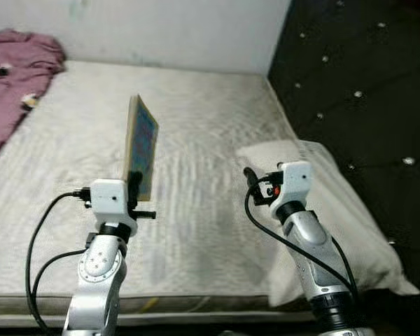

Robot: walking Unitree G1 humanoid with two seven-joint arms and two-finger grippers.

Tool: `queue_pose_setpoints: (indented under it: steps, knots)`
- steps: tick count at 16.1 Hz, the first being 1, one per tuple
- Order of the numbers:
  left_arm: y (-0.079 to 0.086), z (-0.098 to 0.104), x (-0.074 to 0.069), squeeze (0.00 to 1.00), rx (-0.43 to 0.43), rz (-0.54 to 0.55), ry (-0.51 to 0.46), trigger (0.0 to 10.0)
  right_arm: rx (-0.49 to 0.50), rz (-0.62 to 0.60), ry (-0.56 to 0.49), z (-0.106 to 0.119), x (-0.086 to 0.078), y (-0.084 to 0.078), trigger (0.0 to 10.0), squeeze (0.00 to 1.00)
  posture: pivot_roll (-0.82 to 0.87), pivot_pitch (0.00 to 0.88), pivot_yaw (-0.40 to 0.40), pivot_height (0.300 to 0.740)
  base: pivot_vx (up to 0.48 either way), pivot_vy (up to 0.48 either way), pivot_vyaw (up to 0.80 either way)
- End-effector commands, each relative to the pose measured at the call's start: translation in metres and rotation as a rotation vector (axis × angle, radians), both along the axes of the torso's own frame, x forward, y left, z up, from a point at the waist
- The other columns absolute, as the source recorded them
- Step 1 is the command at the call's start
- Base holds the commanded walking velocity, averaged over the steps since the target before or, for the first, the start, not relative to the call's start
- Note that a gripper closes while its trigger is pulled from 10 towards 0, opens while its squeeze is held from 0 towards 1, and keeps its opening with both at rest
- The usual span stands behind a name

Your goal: Clean up the room

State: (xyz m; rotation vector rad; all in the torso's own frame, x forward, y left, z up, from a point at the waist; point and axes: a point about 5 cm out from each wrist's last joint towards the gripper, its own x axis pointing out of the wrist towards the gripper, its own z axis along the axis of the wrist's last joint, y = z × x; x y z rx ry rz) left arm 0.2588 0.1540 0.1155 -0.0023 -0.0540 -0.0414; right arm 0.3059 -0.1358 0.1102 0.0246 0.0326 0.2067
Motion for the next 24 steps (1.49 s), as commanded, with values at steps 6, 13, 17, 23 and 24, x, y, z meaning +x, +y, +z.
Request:
queue_pose_setpoints:
  steps: [6, 13, 17, 23, 24]
  knots:
    - [-0.0046, 0.008, 0.0005, 0.0, -0.008, -0.008, -0.036, 10.0, -0.009, -0.016, -0.005, 0.0016, 0.0009, -0.0035, 10.0, 0.0, -0.02, 0.0, -0.072, 0.74, 0.0, -0.292, 0.0]
    - [-0.0068, 0.0063, 0.0, 0.0, -0.078, -0.005, -0.02, 10.0, -0.01, -0.014, -0.002, 0.002, 0.0025, -0.0031, 10.0, 0.0, -0.02, 0.0, -0.079, 0.74, 0.0, 0.059, -0.38]
    - [-0.0054, 0.0062, -0.0001, 0.0, -0.113, -0.001, -0.015, 10.0, -0.01, -0.016, -0.002, 0.0017, 0.0026, -0.0028, 10.0, 0.0, -0.02, 0.0, -0.078, 0.74, 0.0, 0.48, 0.0]
    - [-0.0021, 0.0081, -0.0009, 0.0, -0.127, 0.017, -0.03, 10.0, -0.013, -0.019, 0.002, 0.0014, 0.0024, -0.003, 10.0, 0.0, -0.02, 0.0, -0.076, 0.74, 0.0, 0.48, 0.0]
    - [0.0011, 0.008, -0.0012, 0.0, -0.077, 0.06, -0.035, 10.0, -0.011, -0.02, 0.004, 0.0013, 0.0024, -0.0031, 10.0, 0.0, -0.02, 0.0, -0.076, 0.74, 0.0, 0.0, -0.8]
